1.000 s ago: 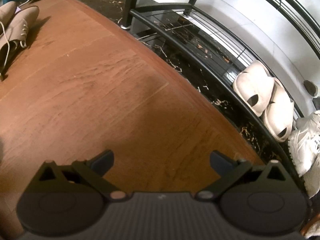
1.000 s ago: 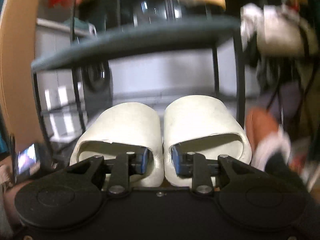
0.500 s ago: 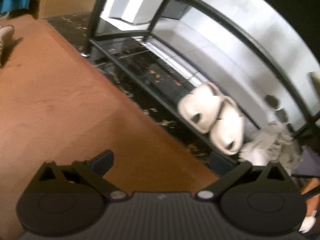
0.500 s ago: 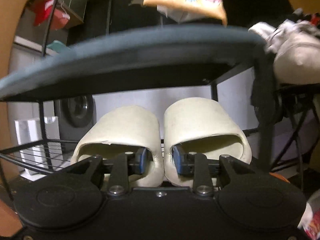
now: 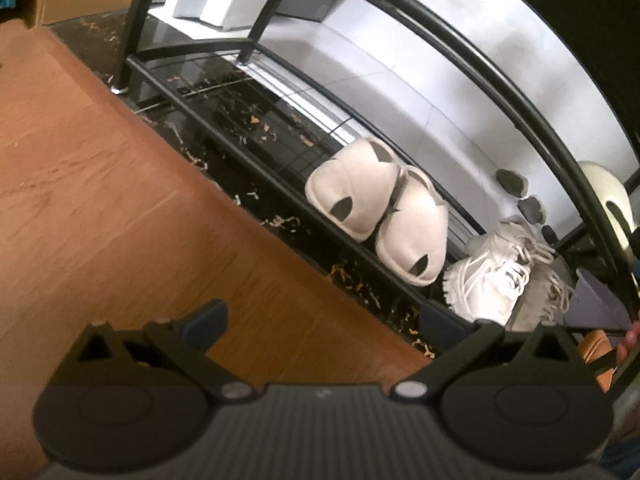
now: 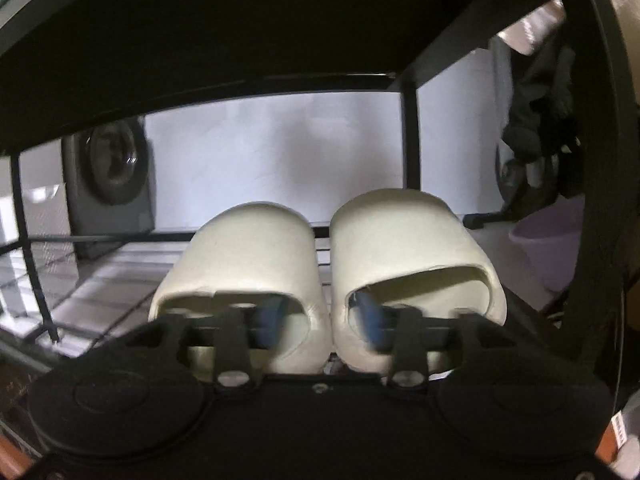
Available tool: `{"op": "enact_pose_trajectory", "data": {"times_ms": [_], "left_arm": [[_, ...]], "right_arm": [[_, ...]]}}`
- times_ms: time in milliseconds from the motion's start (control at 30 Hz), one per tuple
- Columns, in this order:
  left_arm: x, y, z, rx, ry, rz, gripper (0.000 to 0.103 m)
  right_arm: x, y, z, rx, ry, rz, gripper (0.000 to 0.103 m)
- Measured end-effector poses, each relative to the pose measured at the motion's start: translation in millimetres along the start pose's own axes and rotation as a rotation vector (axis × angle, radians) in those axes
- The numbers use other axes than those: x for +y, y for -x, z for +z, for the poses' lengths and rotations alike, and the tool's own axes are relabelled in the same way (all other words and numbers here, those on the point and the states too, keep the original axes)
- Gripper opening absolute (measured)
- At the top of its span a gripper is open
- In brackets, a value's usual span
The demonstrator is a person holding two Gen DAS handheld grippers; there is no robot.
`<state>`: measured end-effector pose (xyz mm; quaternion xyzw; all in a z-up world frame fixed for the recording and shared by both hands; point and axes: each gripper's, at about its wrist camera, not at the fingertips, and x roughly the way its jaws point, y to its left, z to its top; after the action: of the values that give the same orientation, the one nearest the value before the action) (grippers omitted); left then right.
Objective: Organize scattered shoes
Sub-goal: 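Lift the slide pair with the right tool onto the rack shelf and release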
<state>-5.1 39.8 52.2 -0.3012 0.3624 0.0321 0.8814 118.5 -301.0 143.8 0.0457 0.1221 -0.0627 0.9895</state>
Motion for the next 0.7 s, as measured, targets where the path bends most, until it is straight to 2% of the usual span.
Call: {"op": "enact_pose_trajectory", "data": {"times_ms": [67, 200, 267, 333, 500, 567, 700], "left_arm": [[0.7, 1.6, -0.1, -0.002, 0.002, -0.002, 0.102], [0.3, 2.5, -0.5, -0.014, -0.016, 0.01, 0.102], [0.6, 1.9, -0.3, -0.02, -0.028, 0.028, 0.102], [1.0, 1.1, 0.9, -0.027, -0.035, 0.044, 0.102], [5.8, 1.6, 4.2, -0.06, -0.065, 0.144, 0.102], [8.2, 2.3, 5.6, -0.07, -0.07, 0.175, 0.102], [16.5, 9.6, 9.5, -0.126, -0.094, 0.302, 0.102]], "right_arm": [[3.1, 10.2, -3.4, -0.018, -0.003, -0.018, 0.091], [13.6, 46.7, -12.5, -0.056, 0.0, -0.002, 0.094], [18.9, 66.3, -17.0, -0.076, 0.006, -0.002, 0.099], [25.4, 104.5, -29.7, -0.085, -0.006, 0.0, 0.103], [33.9, 200.0, -68.9, 0.002, -0.013, 0.081, 0.103], [33.2, 227.0, -82.0, 0.024, -0.014, 0.109, 0.103], [29.2, 261.3, -113.6, 0.103, -0.107, 0.141, 0.103]]}}
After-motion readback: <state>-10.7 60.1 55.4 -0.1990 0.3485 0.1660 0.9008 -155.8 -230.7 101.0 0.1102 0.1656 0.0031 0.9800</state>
